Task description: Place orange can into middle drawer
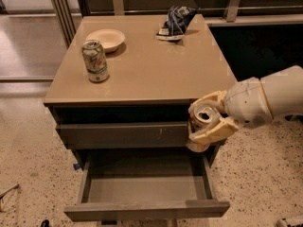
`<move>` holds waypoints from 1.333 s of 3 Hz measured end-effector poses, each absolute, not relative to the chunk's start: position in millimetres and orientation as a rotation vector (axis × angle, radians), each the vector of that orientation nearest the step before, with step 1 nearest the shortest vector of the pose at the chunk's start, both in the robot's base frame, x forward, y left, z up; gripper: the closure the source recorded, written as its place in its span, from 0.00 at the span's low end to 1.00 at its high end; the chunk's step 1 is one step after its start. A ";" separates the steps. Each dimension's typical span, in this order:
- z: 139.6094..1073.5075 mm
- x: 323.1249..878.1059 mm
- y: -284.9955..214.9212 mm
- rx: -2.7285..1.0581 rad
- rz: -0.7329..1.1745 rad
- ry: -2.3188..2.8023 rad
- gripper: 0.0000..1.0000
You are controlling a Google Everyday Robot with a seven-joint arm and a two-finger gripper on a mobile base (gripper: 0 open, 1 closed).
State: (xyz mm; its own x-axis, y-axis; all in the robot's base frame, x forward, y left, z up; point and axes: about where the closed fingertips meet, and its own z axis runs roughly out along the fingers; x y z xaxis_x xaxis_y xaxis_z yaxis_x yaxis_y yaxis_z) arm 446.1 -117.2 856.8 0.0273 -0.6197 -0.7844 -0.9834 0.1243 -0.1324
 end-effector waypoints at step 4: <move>714.4 418.8 -100.8 -1.542 0.697 1.580 1.00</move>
Offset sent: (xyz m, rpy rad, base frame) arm -0.0167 0.0107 -0.0739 0.0892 0.0018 -0.0017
